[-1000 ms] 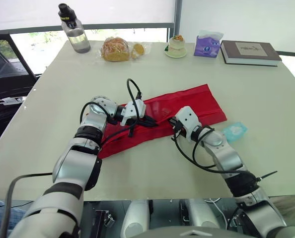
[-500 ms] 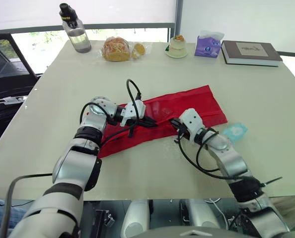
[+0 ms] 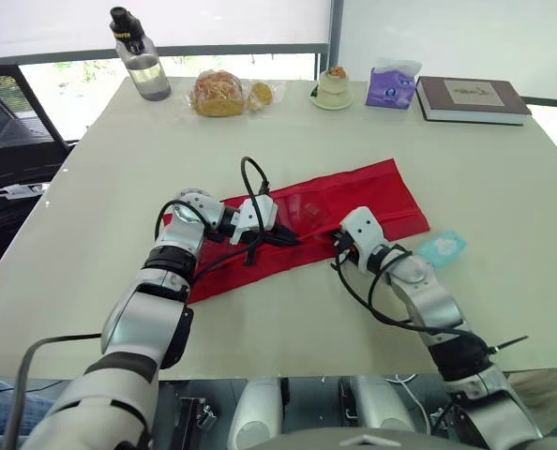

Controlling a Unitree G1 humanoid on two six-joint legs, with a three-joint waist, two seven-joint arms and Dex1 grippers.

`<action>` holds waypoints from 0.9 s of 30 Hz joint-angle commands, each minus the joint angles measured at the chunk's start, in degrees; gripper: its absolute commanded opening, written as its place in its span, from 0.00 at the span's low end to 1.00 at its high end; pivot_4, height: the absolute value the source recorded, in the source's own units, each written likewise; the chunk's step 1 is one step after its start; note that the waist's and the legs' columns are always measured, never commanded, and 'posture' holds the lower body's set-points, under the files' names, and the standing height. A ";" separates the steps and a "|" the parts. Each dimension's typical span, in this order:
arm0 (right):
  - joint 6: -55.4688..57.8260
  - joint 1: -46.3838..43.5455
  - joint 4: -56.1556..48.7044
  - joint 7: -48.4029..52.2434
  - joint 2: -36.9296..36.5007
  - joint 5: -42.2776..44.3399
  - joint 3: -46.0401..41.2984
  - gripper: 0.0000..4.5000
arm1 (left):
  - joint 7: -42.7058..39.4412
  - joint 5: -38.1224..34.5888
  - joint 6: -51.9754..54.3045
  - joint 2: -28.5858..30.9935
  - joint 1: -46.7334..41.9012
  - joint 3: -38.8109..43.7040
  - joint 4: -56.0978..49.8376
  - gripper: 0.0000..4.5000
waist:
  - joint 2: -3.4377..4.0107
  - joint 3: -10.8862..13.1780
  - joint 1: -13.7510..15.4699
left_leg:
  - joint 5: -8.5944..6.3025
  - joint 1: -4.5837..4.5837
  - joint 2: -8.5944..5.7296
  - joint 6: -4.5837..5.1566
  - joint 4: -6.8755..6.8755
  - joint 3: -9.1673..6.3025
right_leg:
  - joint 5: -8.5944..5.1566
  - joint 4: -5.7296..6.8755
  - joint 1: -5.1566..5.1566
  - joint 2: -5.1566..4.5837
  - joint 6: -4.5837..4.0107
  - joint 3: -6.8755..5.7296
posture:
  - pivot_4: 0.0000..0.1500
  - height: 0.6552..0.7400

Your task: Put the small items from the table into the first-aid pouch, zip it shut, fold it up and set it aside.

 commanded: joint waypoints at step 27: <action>1.83 13.68 -22.48 9.52 -9.49 13.99 -9.24 0.03 | -3.85 -5.73 0.17 5.51 -1.71 -5.01 -0.62 0.00 | 0.00 0.00 -0.12 | 0.00 0.02 0.02 0.00 -0.01 -0.02 | -0.01 0.01 0.01 0.01 0.00 0.00 | 1.00 1.00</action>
